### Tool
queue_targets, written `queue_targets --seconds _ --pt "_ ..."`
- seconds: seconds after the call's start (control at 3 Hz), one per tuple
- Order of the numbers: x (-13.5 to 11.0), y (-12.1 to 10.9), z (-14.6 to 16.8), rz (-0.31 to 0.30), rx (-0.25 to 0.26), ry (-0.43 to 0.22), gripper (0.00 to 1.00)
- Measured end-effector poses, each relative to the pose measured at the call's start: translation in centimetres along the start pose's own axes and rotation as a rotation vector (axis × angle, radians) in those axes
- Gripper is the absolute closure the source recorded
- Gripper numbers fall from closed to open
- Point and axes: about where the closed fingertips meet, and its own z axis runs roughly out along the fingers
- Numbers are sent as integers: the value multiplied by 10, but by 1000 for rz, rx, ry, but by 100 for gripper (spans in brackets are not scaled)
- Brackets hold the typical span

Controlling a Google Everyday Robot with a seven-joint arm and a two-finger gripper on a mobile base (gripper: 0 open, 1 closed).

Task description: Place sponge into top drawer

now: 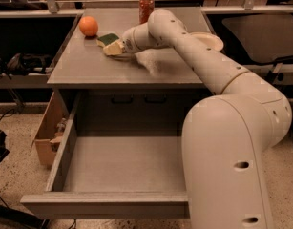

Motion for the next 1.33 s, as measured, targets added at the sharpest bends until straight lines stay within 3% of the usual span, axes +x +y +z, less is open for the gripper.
queue_targets --seconds 0.33,0.67,1.33 --pt "-21 -1 -48 -46 44 -80 95" --pt "-12 14 -117 -85 91 -83 100" --pt "49 76 -224 -198 108 87 100"
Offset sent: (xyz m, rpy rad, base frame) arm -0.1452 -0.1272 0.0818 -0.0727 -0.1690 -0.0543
